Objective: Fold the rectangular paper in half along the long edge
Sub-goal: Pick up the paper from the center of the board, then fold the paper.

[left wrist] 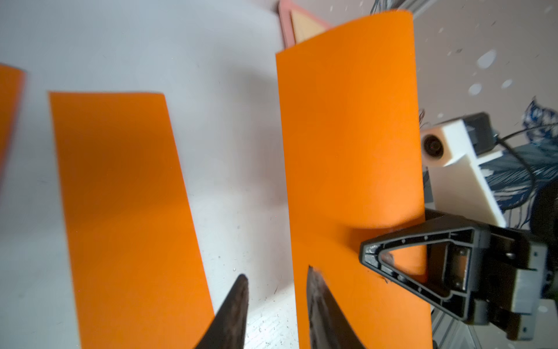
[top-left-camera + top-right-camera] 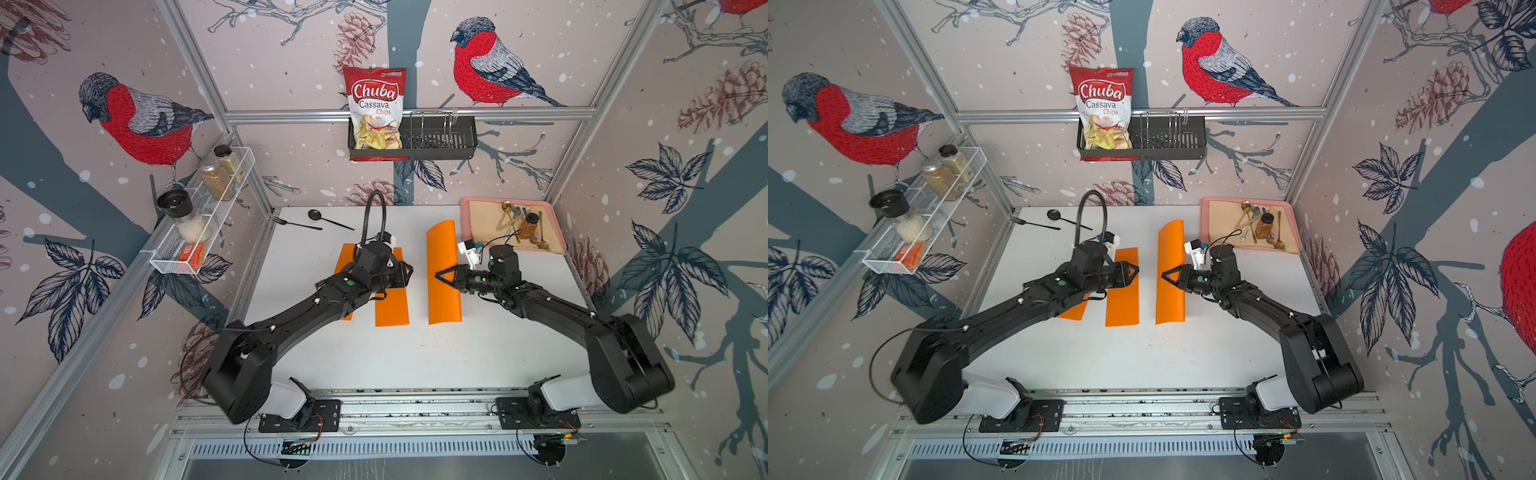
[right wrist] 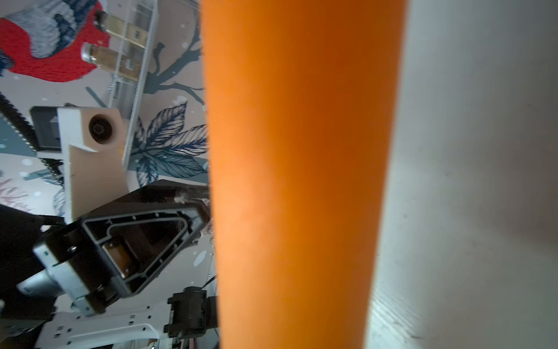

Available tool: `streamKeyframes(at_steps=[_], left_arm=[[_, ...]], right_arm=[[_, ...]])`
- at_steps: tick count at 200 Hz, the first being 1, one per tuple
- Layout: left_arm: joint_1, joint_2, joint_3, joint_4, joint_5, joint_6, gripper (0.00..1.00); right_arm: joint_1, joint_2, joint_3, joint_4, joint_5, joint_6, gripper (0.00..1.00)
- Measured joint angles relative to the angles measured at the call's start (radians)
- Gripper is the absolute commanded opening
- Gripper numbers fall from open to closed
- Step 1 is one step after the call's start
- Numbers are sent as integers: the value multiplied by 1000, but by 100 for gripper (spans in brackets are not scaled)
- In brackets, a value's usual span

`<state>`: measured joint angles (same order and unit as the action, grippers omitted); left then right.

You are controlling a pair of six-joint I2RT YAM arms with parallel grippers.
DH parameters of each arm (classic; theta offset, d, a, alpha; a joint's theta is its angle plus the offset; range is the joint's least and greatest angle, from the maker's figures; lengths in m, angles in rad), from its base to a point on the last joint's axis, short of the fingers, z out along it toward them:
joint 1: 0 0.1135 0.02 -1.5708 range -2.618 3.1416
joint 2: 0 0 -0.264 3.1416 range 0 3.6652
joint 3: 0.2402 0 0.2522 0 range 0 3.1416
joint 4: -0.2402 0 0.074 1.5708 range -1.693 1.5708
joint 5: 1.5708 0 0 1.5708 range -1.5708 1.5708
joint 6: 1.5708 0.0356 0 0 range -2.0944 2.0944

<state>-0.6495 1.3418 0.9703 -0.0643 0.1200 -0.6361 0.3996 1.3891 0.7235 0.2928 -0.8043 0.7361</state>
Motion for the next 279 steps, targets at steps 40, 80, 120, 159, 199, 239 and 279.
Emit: streamKeyframes(at_steps=[40, 80, 120, 159, 199, 239, 279], left_arm=[[50, -259, -24, 0, -59, 51, 29], [57, -325, -10, 13, -8, 85, 9], [58, -320, -45, 127, 193, 54, 16], [58, -322, -50, 280, 403, -47, 23], [48, -333, -15, 364, 512, -112, 30], [8, -331, 3, 366, 552, -126, 32], [-21, -330, 33, 340, 552, -119, 37]], right_arm=[[60, -147, 111, -38, -84, 32, 27], [104, -240, 128, 116, -185, 209, 27], [190, -268, 181, 360, -267, 420, 27], [235, -271, 251, 478, -311, 499, 29], [225, -250, 259, 494, -317, 523, 28], [179, -225, 215, 552, -318, 572, 28], [130, -215, 186, 648, -320, 642, 28]])
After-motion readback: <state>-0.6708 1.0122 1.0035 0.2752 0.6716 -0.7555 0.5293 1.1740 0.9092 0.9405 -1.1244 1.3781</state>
